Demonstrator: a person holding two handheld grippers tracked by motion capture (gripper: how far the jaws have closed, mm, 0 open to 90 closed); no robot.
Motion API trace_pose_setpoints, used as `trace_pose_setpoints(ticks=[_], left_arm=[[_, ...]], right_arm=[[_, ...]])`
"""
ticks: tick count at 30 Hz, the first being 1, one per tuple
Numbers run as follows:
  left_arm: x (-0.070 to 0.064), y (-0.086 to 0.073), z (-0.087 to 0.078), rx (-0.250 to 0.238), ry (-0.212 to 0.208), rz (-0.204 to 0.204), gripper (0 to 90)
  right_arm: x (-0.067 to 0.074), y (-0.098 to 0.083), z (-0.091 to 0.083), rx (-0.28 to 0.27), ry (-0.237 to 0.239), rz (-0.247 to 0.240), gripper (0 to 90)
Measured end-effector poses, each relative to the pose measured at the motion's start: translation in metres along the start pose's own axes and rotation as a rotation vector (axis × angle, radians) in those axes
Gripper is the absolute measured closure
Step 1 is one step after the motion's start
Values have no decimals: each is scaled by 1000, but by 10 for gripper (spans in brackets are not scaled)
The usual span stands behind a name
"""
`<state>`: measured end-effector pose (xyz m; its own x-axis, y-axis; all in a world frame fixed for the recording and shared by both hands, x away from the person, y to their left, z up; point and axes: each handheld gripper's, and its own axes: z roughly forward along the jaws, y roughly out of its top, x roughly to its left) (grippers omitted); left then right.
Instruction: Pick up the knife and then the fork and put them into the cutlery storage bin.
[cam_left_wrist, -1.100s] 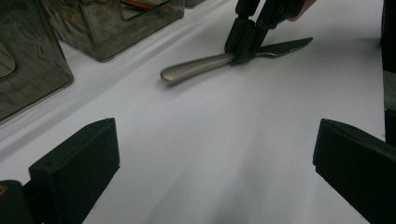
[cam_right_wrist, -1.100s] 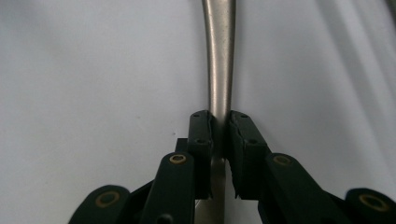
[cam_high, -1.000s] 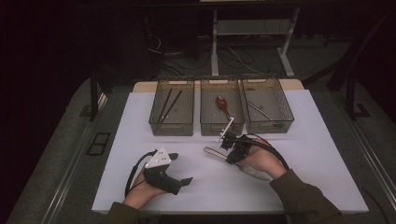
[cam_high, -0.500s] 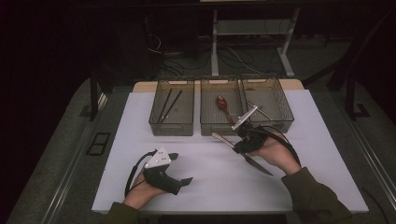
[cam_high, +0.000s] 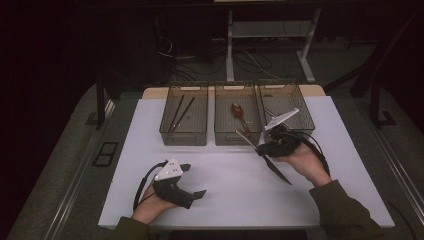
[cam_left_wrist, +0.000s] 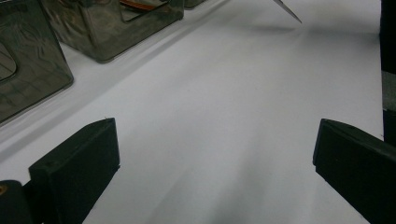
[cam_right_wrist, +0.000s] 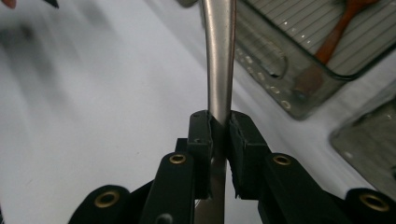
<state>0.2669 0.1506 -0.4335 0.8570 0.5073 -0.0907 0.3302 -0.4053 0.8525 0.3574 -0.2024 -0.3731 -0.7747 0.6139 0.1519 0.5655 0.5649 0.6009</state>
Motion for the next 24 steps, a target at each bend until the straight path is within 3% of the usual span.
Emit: trace_pose_setpoints(ticks=[11, 24], left_arm=[[0, 0, 0, -2, 0, -4, 0], [1, 0, 0, -9, 1, -17, 0]], right_arm=[[-22, -10, -23, -138, -13, 71, 787], [-40, -8, -59, -243, -92, 100, 786]])
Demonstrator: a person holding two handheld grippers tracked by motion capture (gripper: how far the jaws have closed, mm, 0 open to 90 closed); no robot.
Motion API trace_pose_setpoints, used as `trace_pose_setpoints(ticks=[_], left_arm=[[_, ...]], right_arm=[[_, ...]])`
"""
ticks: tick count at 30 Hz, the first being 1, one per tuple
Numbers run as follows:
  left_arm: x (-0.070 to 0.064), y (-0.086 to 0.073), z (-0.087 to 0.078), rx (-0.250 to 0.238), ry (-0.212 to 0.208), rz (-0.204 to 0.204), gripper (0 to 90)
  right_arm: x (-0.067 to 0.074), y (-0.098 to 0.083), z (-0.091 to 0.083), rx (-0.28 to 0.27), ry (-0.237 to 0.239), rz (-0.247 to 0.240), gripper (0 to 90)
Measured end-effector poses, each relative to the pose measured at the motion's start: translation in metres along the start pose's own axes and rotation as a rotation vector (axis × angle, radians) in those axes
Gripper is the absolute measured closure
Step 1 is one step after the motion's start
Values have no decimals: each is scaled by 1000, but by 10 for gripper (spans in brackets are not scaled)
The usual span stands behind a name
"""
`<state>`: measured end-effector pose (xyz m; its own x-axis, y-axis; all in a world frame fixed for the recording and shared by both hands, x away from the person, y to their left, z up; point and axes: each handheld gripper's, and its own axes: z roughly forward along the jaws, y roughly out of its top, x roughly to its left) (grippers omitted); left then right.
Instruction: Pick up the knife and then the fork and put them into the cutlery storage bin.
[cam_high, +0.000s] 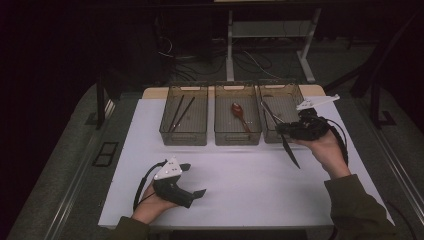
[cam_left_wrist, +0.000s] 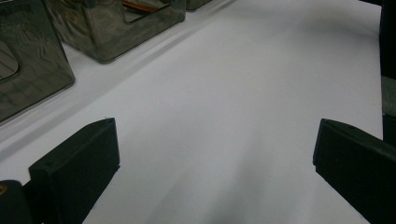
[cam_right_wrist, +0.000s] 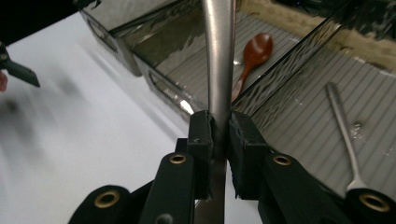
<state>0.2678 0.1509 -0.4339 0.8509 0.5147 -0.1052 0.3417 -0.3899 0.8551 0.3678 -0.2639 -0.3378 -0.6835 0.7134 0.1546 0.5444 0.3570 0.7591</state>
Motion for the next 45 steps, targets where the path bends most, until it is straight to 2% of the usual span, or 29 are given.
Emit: trace_pose_setpoints(ticks=[17, 30, 35, 39, 45], left_arm=[[0, 0, 0, -1, 8, 13, 0], [0, 0, -1, -2, 5, 10, 0], [1, 0, -1, -1, 3, 10, 0], [1, 0, -1, -4, 2, 7, 0], [1, 0, -1, -4, -1, 5, 0]], right_arm=[[-38, 41, -17, -79, -125, 22, 786], [-71, 73, -9, -139, -236, 12, 786], [-81, 74, 6, -117, -263, 3, 786], [-92, 69, 19, -73, -279, 18, 786], [-105, 60, 33, -19, -278, 39, 786]])
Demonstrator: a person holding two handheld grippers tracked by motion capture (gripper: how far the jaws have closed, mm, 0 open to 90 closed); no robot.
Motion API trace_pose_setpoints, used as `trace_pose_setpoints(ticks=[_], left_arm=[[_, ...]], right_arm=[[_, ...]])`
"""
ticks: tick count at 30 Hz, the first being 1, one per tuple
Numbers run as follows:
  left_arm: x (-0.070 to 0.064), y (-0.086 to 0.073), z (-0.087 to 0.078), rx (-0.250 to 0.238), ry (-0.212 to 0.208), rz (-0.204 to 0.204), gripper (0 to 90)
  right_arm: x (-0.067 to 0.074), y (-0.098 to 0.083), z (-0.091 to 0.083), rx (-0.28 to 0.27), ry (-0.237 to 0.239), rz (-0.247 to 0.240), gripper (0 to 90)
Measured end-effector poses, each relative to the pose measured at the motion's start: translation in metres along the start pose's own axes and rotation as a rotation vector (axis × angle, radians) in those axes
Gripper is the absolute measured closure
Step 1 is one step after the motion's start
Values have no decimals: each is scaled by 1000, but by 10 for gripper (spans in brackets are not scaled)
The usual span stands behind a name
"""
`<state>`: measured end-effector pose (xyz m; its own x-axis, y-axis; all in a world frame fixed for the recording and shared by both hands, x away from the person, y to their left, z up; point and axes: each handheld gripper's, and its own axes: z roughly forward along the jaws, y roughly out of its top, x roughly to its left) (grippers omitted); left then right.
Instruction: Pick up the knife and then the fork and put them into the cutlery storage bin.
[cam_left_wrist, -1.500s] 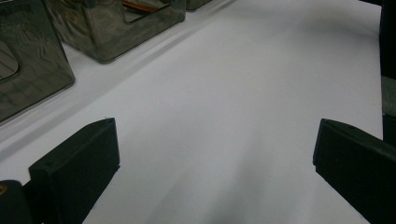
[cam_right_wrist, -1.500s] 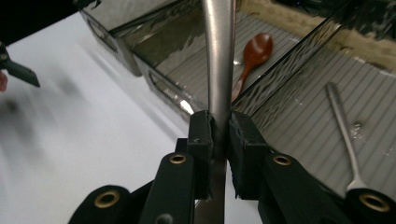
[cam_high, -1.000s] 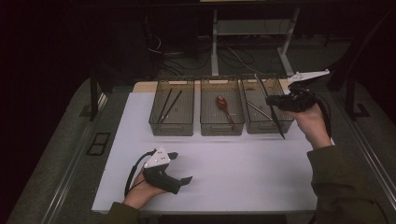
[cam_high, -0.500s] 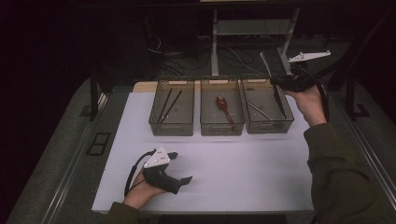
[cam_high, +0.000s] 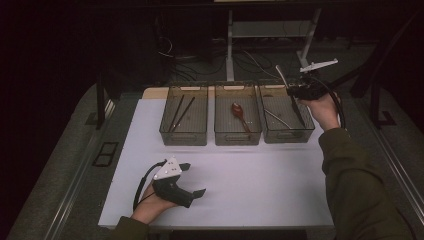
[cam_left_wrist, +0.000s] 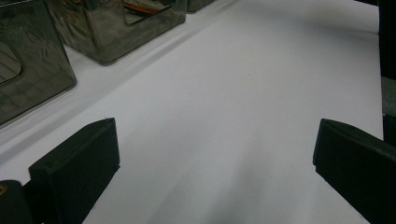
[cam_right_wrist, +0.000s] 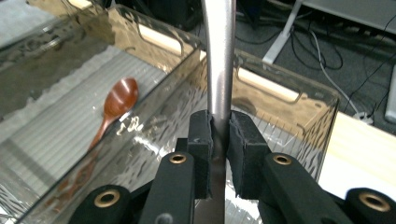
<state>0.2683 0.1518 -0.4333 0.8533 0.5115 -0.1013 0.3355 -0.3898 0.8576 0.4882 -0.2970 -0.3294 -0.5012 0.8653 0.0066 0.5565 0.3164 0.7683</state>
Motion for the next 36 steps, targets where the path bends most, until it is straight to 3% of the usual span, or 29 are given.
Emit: trace_pose_setpoints(ticks=[23, 36], left_arm=[[-1, 0, 0, -1, -6, 1, 0], [-2, 1, 1, 4, -15, 4, 0]], right_arm=[[-2, -13, 29, 179, 4, -34, 785], [2, -13, 43, 235, 24, -42, 784]])
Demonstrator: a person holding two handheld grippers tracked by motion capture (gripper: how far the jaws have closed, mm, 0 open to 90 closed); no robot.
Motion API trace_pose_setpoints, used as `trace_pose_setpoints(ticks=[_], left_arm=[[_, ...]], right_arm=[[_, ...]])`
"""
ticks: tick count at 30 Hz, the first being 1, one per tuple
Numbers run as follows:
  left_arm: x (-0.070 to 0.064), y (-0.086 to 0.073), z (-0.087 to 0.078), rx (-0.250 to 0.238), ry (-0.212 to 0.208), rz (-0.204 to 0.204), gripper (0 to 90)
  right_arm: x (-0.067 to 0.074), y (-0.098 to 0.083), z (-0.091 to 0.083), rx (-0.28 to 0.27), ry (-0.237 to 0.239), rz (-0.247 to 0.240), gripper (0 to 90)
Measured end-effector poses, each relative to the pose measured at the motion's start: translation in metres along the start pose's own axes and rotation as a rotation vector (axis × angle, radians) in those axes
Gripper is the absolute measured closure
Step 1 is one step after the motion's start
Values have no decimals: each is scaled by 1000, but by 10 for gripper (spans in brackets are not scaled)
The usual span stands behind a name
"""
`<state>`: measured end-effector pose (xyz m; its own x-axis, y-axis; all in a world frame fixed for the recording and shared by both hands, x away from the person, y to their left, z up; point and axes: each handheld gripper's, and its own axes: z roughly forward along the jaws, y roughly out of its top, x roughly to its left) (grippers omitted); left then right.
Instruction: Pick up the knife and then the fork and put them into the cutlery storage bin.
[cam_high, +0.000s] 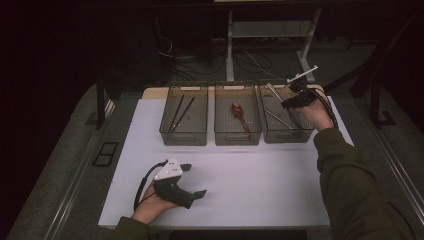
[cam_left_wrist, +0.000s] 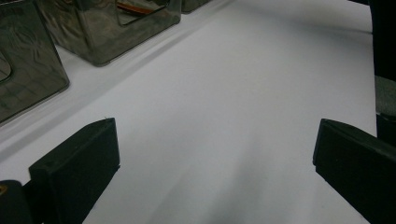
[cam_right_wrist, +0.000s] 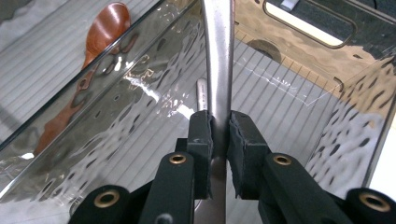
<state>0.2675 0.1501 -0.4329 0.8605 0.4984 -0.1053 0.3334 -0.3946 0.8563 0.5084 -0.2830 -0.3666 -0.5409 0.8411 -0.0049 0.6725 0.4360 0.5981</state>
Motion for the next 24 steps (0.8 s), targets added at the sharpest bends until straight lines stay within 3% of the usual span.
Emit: trace_pose_setpoints(ticks=[12, 14, 19, 24], left_arm=[[0, 0, 0, 1, -3, 2, 0], [-1, 0, 0, -3, -4, -2, 0], [-1, 0, 0, -3, -5, -1, 0], [-1, 0, 1, -4, -4, 0, 0]], right_arm=[[3, 2, 18, 46, 2, 12, 782], [5, 2, 19, 46, 5, 10, 842], [3, 1, 18, 46, 6, 27, 796], [0, -1, 13, 21, 40, 60, 697]])
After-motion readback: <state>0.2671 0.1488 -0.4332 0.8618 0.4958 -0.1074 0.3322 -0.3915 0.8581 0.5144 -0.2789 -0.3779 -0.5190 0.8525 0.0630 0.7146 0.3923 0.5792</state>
